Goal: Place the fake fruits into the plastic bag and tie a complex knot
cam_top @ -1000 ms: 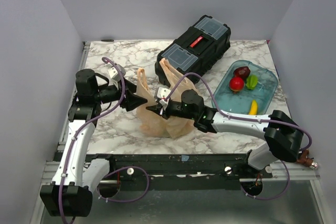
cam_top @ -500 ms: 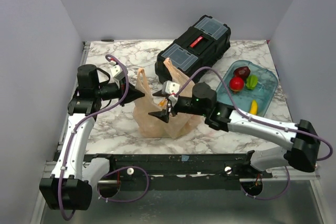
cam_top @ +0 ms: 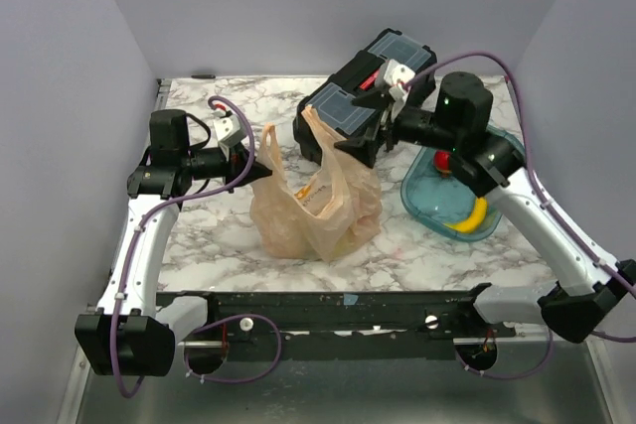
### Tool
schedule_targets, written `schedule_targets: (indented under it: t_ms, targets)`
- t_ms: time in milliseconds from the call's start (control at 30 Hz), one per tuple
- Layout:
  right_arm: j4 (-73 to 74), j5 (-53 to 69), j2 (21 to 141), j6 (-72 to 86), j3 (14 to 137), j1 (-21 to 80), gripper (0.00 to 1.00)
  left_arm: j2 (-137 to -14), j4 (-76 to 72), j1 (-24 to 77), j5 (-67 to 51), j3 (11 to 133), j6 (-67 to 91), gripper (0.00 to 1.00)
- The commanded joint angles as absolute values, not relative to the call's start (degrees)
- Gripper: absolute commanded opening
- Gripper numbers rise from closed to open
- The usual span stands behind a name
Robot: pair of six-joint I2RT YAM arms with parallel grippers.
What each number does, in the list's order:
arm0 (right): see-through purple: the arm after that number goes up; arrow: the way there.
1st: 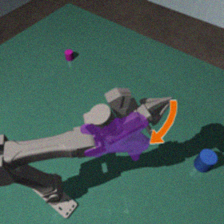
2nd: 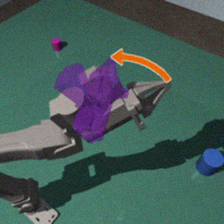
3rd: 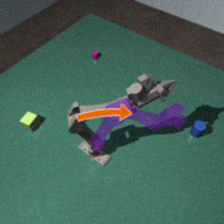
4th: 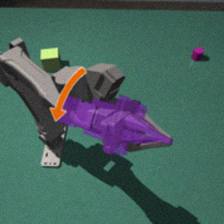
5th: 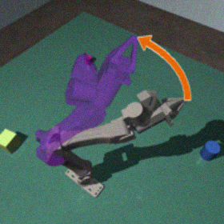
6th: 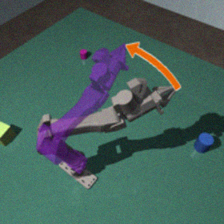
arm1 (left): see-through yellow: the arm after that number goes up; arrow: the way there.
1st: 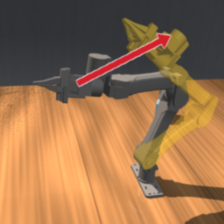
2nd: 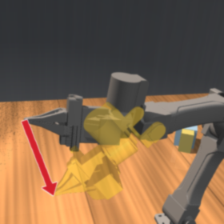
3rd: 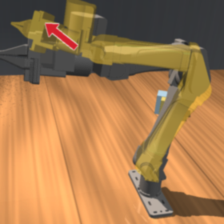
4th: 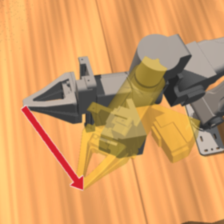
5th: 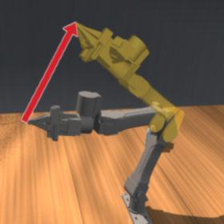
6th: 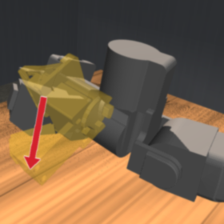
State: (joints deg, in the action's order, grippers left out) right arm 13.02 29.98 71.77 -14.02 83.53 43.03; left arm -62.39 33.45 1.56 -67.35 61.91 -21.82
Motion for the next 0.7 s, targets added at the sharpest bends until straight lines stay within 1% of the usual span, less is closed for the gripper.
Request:
schedule_targets:
  t_ms: [0, 100, 333, 400, 500, 600, 667]
  targets:
    - [33.0, 41.1, 74.9, -21.2, 83.4, 32.6, 1.00, -62.9, 38.4, 1.2, -68.4, 64.5, -29.2, 0.00]
    - [34.2, 44.5, 76.2, -23.3, 81.4, 29.9, 1.00, -62.8, 39.2, 1.3, -68.2, 64.7, -30.8, 0.00]
    - [34.6, 50.1, 82.0, -24.1, 81.5, 29.2, 1.00, -62.2, 40.9, 1.5, -67.5, 65.3, -34.6, 0.00]
    - [33.9, 52.0, 84.0, -24.1, 81.2, 27.6, 1.00, -62.0, 42.4, 1.7, -67.2, 65.6, -36.1, 0.00]
    - [34.1, 56.3, 87.7, -23.8, 83.5, 24.3, 1.00, -62.0, 45.5, 1.9, -66.6, 66.6, -39.2, 0.00]
    - [36.6, 60.4, 90.4, -25.1, 85.9, 24.0, 1.00, -62.5, 47.2, 2.2, -66.2, 67.5, -40.6, 0.00]
    - [35.6, 63.3, 91.4, -22.4, 86.1, 24.1, 1.00, -63.1, 47.6, 2.5, -66.0, 68.5, -40.8, 0.00]
